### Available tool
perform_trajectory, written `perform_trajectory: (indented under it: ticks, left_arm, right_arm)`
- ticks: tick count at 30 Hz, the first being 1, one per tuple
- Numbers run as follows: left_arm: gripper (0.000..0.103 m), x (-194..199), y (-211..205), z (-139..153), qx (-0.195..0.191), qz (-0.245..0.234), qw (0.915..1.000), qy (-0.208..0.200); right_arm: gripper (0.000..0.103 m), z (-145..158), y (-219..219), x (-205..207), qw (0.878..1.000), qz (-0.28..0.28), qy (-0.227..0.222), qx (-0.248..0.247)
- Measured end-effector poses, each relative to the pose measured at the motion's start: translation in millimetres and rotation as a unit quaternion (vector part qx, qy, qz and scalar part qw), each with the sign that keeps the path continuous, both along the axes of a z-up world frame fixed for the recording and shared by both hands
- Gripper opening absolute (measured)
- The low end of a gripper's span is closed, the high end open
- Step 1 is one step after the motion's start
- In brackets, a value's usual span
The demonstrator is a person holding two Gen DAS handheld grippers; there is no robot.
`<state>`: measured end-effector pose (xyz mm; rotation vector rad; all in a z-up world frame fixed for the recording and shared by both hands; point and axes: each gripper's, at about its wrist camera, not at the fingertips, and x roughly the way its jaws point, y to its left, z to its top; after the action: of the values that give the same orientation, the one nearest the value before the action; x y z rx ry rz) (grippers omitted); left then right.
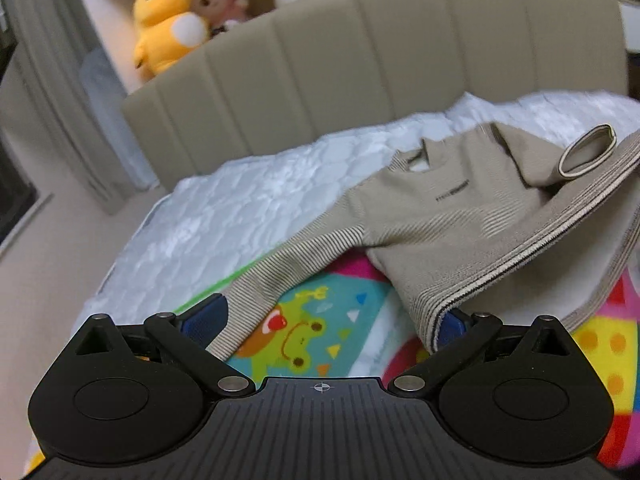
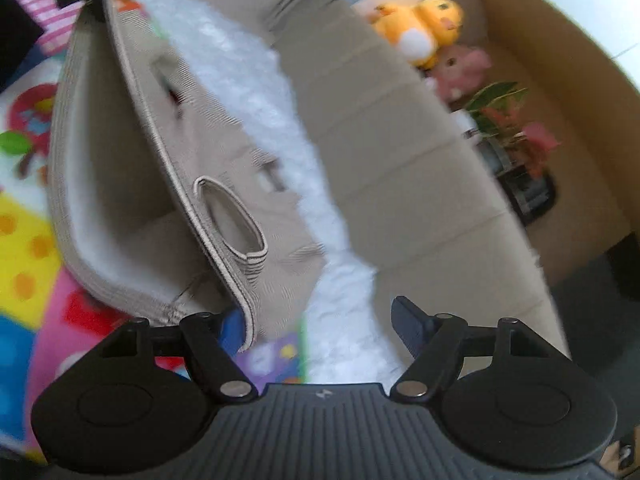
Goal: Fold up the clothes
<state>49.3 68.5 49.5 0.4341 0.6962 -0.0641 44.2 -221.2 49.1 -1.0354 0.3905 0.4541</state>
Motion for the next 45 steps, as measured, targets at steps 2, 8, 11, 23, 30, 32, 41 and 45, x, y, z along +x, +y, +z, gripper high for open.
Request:
perform_trajectory:
  ticks: [2,8,11,23,30,32,41,45]
  left_arm:
    - [0.103,-5.8,-3.1,-6.9,0.017,-0.012,0.9997,0.015]
    - [0.103,-35.1,-0.3,-25.0,0.033,-0.07,0.9934,0.085]
    - [0.103,-42.2,10.9,-19.1,-0.006,-0.077,0.9917,0.103]
    - [0.103,25.4,16.2,-15.6,-0.226,-0.025,0.9648,0.132]
    - [0.103,11.3,14.5,-37.1,-0.128,-0.061,0.9756,0.168]
    - [0.103,8.0,19.3,-39.5,-0.135,-0.051,0.9744,0.173]
    - [0.103,-28.7,-25.4,-24.2,-0.113,-0.155,0.9668,0.169]
    - [0.103,-15.3,-27.8,-39.4,-0.045,-0.094,0.9833,0.149]
  right_arm:
    - [0.077,-4.6,3.2,-2.1,0.999,0.01,0.045,0.003]
    - [0.09,9.7,-17.0,-29.3,0.979,0.043,0.179,0.086]
    - [0.092,27.9,-38.6,-23.0,0.964,0.014,0.208,0.164]
    - [0.049,-34.4,-0.4,77.9,0.912,-0.097,0.3,0.261]
    - [0.084,-47.0,23.6,18.1,0.937,0.023,0.323,0.135]
    - [0.086,-52.0,31.8,-1.2,0.935,0.051,0.333,0.112]
    - [0.043,-34.0,50.9,3.0,0.988,0.005,0.135,0.079]
    - [0.042,6.4,29.8,19.5,0.988,-0.041,0.085,0.119]
